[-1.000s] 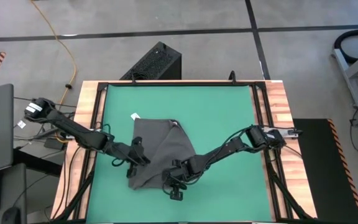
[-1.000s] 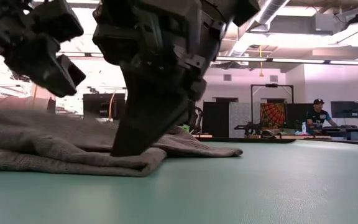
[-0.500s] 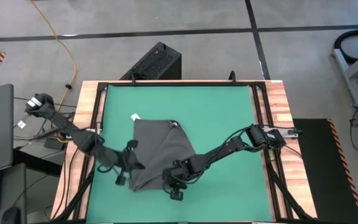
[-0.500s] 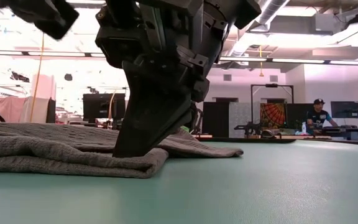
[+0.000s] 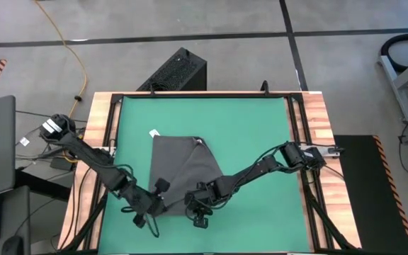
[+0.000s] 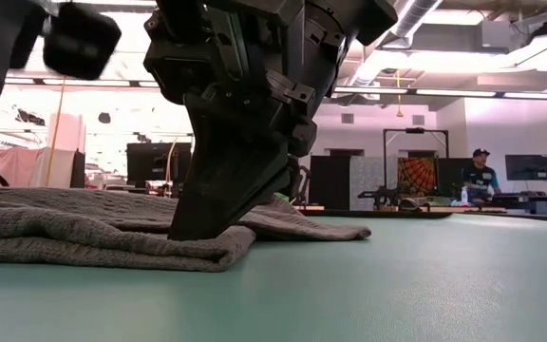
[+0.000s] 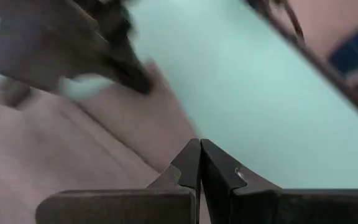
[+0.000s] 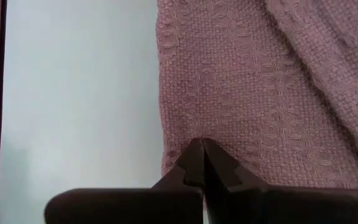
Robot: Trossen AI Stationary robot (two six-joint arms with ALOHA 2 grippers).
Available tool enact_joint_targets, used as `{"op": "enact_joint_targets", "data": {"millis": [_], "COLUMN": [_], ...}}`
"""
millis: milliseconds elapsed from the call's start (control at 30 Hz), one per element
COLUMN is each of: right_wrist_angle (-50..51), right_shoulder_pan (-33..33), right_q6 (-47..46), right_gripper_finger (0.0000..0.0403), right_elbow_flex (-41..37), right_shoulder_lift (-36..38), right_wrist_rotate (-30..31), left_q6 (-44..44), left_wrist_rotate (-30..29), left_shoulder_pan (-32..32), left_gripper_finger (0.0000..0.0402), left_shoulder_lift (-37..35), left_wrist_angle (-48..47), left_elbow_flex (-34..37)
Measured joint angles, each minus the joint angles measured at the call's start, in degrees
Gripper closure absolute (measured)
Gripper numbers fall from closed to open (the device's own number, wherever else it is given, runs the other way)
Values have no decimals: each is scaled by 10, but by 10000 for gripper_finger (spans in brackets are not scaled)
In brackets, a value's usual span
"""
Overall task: Roll towel
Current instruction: Fold the microfiber towel
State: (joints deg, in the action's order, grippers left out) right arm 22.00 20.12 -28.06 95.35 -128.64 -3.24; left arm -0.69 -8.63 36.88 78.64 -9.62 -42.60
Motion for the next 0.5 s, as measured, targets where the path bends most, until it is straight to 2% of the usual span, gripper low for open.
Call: {"op": "enact_joint_targets", "data": {"millis": [300, 400, 500], "right_wrist_angle": [-1, -1, -1], "right_shoulder_pan": [4, 4, 5], "right_q6": [-4, -4, -5], "right_gripper_finger": [389, 389, 389], "right_elbow_flex": [0, 0, 0], "right_shoulder_lift": [0, 0, 0], "right_wrist_rotate": [5, 5, 5], "left_q6": [107, 110, 122], "left_wrist_rotate": [40, 72, 79], "left_shoulder_pan": [-73, -82, -77], "left_gripper_finger": [401, 402, 401], "left_shoulder_lift": [69, 91, 107], "left_wrist_angle": [22, 29, 49], "left_elbow_flex": [4, 5, 1]}}
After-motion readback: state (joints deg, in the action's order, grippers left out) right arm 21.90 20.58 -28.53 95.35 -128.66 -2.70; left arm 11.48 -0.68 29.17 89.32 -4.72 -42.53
